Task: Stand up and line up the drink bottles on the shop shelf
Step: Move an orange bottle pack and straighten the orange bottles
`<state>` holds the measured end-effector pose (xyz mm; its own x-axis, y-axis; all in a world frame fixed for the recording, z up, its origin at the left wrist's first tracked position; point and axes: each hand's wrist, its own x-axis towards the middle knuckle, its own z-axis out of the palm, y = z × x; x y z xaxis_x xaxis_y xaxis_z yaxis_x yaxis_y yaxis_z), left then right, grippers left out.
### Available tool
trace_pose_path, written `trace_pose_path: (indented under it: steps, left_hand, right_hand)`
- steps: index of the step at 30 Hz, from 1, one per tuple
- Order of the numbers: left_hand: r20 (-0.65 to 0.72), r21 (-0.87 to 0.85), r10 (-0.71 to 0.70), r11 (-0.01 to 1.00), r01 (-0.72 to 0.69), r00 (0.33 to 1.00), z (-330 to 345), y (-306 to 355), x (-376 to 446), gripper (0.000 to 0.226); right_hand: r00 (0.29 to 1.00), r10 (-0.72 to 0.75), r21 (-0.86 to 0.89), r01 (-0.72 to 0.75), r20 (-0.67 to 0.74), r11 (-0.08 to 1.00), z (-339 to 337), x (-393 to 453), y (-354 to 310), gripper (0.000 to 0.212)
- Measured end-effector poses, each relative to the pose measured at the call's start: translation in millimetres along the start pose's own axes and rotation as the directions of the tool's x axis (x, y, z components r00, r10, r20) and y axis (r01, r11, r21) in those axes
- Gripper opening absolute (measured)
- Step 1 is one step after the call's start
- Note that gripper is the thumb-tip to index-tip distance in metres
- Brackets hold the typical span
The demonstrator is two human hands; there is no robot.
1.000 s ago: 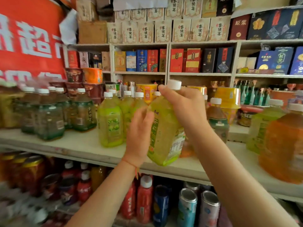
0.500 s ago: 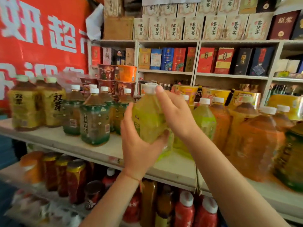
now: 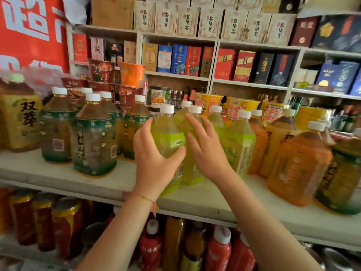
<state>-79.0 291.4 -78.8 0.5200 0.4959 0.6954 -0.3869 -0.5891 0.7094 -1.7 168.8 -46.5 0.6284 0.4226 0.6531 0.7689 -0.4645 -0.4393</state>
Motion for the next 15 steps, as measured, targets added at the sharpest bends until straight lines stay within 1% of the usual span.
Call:
trace_pose_path:
  steps: [1,2,4,5,6,8,10,11,13,15]
  left_hand:
    - [-0.049,0.016,0.082,0.997,-0.082,0.995,1,7,1,0.077]
    - [-0.099,0.049,0.191,0.981,-0.187,0.977,3,15,2,0.067]
    - [-0.155,0.126,0.416,0.908,-0.4,0.896,10,35,6,0.049]
    - [-0.143,0.125,0.49,0.871,-0.476,0.86,16,47,8,0.04]
    - [-0.103,0.097,0.523,0.852,-0.514,0.846,23,58,9,0.033]
    - [0.044,0.029,0.516,0.855,-0.518,0.855,41,77,10,0.023]
    - [0.189,0.05,0.493,0.859,-0.51,0.849,68,92,7,0.021]
    - [0.236,0.067,0.491,0.853,-0.518,0.839,83,98,4,0.022]
    - [0.276,0.072,0.513,0.832,-0.549,0.813,119,114,-7,0.025]
    - [0.278,0.047,0.542,0.817,-0.574,0.793,153,132,-21,0.027]
  right_hand:
    - [1.0,-0.015,0.005,0.015,-0.004,1.0,-2,-2,1,0.047]
    - [0.999,-0.034,0.022,0.034,-0.021,0.999,-4,-3,2,0.046]
    - [0.991,-0.069,0.028,0.073,-0.111,0.997,-13,-8,11,0.038]
    - [0.981,-0.075,0.019,0.079,-0.177,0.997,-20,-12,17,0.031]
    - [0.968,-0.068,0.01,0.072,-0.24,0.997,-29,-16,23,0.026]
    - [0.941,-0.054,-0.01,0.053,-0.333,0.999,-54,-25,35,0.024]
    - [0.913,-0.064,-0.058,0.045,-0.403,0.997,-85,-36,47,0.028]
    - [0.895,-0.069,-0.079,0.038,-0.441,0.996,-103,-43,54,0.028]
    - [0.846,-0.076,-0.121,0.013,-0.528,0.993,-142,-58,74,0.024]
    - [0.783,-0.095,-0.175,-0.018,-0.615,0.984,-178,-72,97,0.019]
